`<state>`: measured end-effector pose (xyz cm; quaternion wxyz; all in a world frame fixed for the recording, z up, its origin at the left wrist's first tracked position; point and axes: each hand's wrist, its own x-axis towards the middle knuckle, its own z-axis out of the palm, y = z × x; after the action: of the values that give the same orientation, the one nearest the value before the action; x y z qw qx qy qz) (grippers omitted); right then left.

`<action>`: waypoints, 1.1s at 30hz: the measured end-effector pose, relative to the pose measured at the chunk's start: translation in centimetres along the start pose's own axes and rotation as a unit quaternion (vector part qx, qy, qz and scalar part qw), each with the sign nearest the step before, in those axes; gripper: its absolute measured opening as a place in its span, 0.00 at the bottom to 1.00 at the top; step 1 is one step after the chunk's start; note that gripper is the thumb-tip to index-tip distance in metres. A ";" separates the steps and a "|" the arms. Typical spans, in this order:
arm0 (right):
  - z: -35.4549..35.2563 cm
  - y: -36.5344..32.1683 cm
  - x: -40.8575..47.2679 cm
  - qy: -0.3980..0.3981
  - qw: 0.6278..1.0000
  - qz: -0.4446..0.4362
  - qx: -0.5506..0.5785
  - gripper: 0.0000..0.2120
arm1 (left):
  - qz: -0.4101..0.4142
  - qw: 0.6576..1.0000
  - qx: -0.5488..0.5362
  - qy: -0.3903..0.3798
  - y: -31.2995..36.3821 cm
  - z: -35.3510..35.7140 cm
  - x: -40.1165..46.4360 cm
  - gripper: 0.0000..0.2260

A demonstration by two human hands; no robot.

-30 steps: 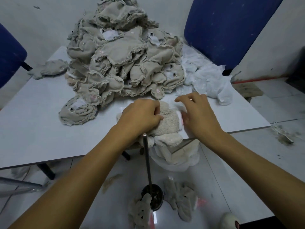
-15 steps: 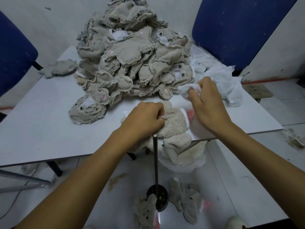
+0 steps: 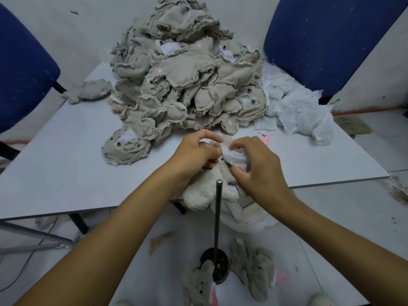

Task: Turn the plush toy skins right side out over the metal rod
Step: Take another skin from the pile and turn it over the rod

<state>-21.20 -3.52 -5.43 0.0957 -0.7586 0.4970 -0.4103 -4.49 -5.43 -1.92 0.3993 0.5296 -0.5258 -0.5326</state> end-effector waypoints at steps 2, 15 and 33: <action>0.1 0.0 -0.3 -0.005 1.000 -0.013 -0.017 0.16 | -0.001 1.000 -0.029 0.002 -0.2 -0.1 0.0 0.09; 0.3 0.0 -0.7 -0.040 0.999 -0.023 0.001 0.16 | 0.023 0.998 -0.063 0.016 -0.6 0.3 0.2 0.08; 0.0 0.5 -0.4 -0.043 0.999 -0.015 0.014 0.10 | 0.050 0.998 -0.022 0.034 -0.4 0.4 0.4 0.09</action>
<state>-21.58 -3.42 -5.92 0.1213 -0.7813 0.4753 -0.3860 -4.89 -5.71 -2.45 0.4543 0.5116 -0.5259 -0.5052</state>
